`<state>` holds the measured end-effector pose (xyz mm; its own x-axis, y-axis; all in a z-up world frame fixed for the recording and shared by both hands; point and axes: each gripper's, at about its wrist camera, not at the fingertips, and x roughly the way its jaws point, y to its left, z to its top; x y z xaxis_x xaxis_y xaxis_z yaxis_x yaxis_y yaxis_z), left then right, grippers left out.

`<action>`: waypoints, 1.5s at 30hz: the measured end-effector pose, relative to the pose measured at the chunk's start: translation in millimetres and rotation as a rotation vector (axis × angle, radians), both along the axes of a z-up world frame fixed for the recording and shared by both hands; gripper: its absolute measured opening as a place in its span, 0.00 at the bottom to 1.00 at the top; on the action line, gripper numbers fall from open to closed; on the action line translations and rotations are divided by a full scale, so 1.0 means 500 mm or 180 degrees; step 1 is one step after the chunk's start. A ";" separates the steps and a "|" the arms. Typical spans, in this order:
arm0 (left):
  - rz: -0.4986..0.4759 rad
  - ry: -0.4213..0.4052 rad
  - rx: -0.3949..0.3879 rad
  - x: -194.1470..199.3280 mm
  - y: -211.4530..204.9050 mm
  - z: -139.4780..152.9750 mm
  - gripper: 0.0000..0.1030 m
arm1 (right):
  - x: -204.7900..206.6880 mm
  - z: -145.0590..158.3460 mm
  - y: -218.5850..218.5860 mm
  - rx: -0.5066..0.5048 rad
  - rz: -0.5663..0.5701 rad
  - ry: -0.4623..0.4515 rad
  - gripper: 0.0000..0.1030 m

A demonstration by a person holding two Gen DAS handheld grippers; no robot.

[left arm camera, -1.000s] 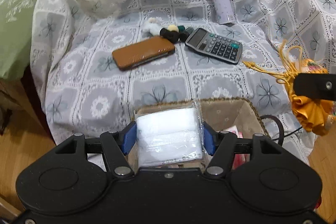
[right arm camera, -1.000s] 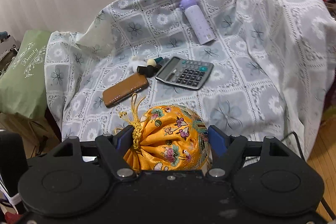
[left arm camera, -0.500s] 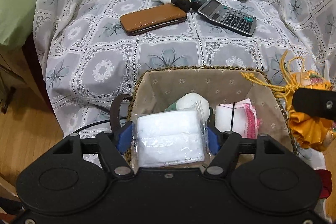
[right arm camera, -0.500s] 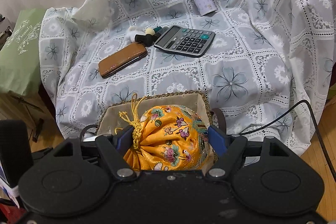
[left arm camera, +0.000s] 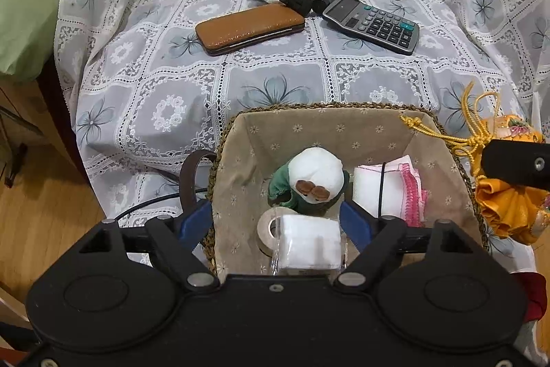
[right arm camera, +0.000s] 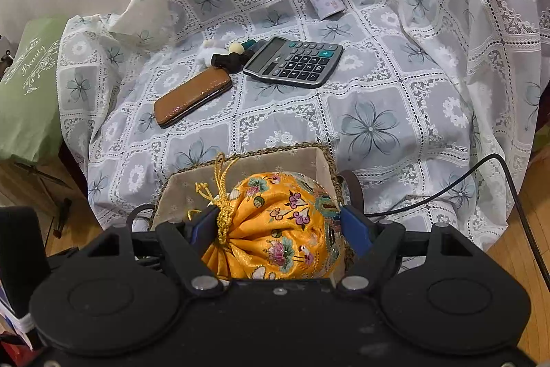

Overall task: Organize soft objects
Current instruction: 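Carry the packet and pouch over the basket and open both tools, then withdraw both open tools from the basket toward the remaining items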

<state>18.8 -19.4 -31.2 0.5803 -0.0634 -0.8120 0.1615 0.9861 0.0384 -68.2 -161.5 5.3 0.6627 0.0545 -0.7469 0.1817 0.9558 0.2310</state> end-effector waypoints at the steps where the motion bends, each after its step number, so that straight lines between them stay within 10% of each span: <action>1: 0.0004 -0.0002 -0.0003 0.000 0.001 0.000 0.75 | 0.000 0.000 0.000 -0.0001 -0.0002 0.0000 0.74; 45: 0.0166 -0.0109 -0.0069 -0.009 0.022 0.014 0.76 | -0.007 0.023 0.004 -0.0253 0.0015 -0.0229 0.90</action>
